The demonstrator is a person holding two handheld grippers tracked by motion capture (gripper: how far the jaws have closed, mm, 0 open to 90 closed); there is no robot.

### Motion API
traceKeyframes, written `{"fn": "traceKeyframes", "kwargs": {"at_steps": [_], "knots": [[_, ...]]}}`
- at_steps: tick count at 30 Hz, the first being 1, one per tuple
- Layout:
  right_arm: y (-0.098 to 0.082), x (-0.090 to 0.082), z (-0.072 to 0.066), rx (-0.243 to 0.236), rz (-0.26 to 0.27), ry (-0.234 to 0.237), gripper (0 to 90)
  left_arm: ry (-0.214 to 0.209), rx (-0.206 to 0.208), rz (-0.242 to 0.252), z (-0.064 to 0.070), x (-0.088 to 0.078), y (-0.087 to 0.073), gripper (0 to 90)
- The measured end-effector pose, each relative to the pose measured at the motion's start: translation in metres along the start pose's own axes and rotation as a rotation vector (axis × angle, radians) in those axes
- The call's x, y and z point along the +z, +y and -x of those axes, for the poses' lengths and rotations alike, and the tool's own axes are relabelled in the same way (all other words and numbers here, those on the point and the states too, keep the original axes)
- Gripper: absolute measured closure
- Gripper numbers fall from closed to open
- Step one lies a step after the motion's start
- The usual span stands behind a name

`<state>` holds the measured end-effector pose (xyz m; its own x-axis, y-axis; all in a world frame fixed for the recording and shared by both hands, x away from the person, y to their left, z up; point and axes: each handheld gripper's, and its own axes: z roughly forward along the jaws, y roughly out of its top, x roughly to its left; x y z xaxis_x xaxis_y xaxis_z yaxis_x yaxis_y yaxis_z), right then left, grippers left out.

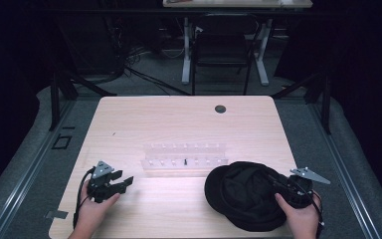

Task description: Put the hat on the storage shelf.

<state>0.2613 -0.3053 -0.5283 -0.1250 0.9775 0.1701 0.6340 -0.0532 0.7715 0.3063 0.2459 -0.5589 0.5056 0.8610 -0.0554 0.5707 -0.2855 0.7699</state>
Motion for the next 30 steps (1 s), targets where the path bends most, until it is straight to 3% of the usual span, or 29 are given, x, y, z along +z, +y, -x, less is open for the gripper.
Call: {"fn": "traceKeyframes", "kwargs": {"at_steps": [2, 5, 8, 11, 16, 20, 21, 24, 25, 27, 28, 30], "knots": [[0.000, 0.000, 0.000, 0.004, -0.017, -0.008, 54.7, 0.006, 0.015, 0.000, 0.002, 0.001, 0.001, 45.6], [0.000, 0.000, 0.002, 0.004, -0.036, -0.024, 55.7, 0.007, 0.001, -0.002, 0.002, 0.001, 0.001, 43.6], [0.002, -0.003, 0.004, 0.047, -0.063, 0.007, 58.2, -0.006, -0.006, 0.013, 0.001, -0.001, 0.002, 43.8], [0.004, -0.008, 0.005, 0.050, -0.074, -0.025, 59.7, -0.007, -0.009, 0.021, 0.001, -0.002, 0.003, 45.0], [0.015, -0.023, 0.013, 0.100, -0.161, -0.054, 60.9, -0.009, -0.005, 0.012, 0.003, -0.004, 0.002, 45.0], [0.021, -0.025, 0.019, 0.125, -0.170, -0.043, 61.6, -0.011, 0.005, 0.013, 0.005, -0.005, 0.002, 45.0], [0.022, -0.026, 0.021, 0.116, -0.190, -0.048, 63.0, -0.010, 0.004, 0.017, 0.005, -0.004, 0.003, 45.0], [0.026, -0.029, 0.031, 0.176, -0.257, -0.012, 65.9, -0.014, 0.002, 0.006, 0.005, -0.003, 0.003, 45.0], [0.029, -0.031, 0.036, 0.156, -0.308, -0.026, 66.6, -0.015, 0.003, 0.001, 0.006, -0.003, 0.003, 45.0], [0.028, -0.029, 0.038, 0.178, -0.312, -0.008, 66.9, -0.012, 0.006, -0.004, 0.006, -0.003, 0.003, 45.0], [0.031, -0.030, 0.043, 0.160, -0.401, -0.036, 68.8, -0.014, 0.007, 0.004, 0.006, -0.003, 0.003, 45.0], [0.029, -0.027, 0.043, 0.199, -0.408, -0.023, 69.9, -0.013, 0.010, 0.005, 0.006, -0.003, 0.003, 45.0]]}}
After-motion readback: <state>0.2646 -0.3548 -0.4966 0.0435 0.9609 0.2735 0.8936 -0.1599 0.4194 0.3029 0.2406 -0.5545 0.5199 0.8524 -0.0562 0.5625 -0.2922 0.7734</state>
